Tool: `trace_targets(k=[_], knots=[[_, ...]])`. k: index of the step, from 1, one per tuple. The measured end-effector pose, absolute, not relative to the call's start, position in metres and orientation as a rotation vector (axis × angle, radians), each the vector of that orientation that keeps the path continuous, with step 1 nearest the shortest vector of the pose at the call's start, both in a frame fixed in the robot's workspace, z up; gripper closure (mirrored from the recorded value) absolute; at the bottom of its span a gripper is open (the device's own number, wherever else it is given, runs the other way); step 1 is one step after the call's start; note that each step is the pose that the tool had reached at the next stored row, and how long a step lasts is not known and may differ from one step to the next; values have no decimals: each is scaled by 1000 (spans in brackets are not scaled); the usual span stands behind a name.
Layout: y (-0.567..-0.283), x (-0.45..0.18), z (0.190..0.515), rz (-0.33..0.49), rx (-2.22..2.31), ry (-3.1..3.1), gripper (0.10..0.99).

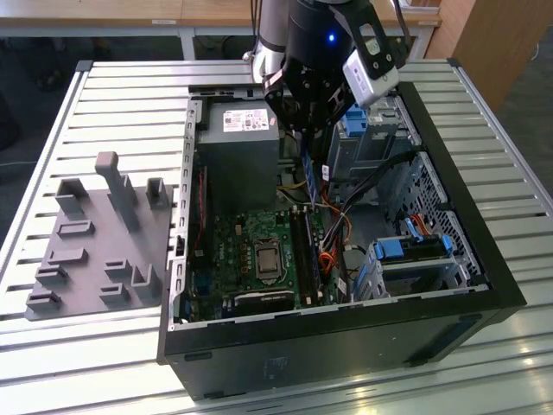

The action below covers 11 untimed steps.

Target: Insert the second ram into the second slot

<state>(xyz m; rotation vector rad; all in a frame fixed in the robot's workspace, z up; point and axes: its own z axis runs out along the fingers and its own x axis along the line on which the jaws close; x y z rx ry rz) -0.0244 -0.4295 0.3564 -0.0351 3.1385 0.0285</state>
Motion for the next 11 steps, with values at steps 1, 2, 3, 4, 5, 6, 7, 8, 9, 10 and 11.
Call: trace_targets(k=[1,2,3,4,5,6,7,8,9,10,11], knots=[[-430,-24,356,29,-35,3139,949],[-430,-24,356,28,-35,3139,949],[-431,-24,356,28,-35,3139,949],[-431,-24,356,28,-35,3139,949],[-431,-24,356,29,-35,3139,949],[-432,-24,356,29,-35,3138,949],[-432,-24,356,29,-35,3138,949],[-432,-24,356,29,-35,3139,949],[-433,-24,356,29,-35,3138,949],[-433,-24,356,29,-35,3139,949],[-433,-24,356,28,-35,3139,949]])
